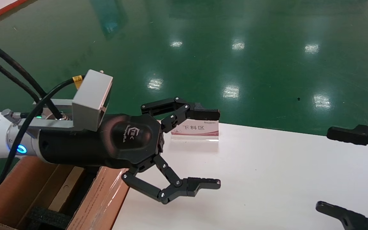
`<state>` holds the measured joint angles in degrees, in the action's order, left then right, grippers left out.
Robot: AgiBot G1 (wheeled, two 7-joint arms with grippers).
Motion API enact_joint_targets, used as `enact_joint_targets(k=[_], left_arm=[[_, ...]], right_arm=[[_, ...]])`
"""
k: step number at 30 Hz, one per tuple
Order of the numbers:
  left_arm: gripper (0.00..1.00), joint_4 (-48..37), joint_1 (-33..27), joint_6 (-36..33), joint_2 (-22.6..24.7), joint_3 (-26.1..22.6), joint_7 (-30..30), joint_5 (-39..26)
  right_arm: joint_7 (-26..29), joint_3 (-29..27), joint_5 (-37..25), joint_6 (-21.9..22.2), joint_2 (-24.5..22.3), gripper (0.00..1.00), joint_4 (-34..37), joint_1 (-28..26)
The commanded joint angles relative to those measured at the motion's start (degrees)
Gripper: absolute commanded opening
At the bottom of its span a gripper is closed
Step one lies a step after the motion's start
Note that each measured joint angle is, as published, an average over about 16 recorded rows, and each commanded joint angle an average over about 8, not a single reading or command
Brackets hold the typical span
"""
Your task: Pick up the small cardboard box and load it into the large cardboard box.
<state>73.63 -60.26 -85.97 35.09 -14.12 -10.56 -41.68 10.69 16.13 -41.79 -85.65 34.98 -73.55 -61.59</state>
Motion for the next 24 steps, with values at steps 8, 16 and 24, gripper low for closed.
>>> enact_joint_targets(k=[8, 16, 24], left_arm=[[1.00, 0.0, -0.3, 0.1, 0.0, -0.4, 0.0, 0.0], [1.00, 0.0, -0.5, 0.1, 0.0, -0.7, -0.1, -0.1], [1.00, 0.0, -0.7, 0.1, 0.0, -1.0, -0.1, -0.1]], right_arm=[[0.0, -0.1, -0.1, 0.0, 0.0, 1.00, 0.0, 0.0], [0.0, 0.0, 0.0, -0.1, 0.0, 1.00, 0.0, 0.0], [0.0, 0.0, 0.0, 0.0, 0.0, 1.00, 0.0, 0.0]])
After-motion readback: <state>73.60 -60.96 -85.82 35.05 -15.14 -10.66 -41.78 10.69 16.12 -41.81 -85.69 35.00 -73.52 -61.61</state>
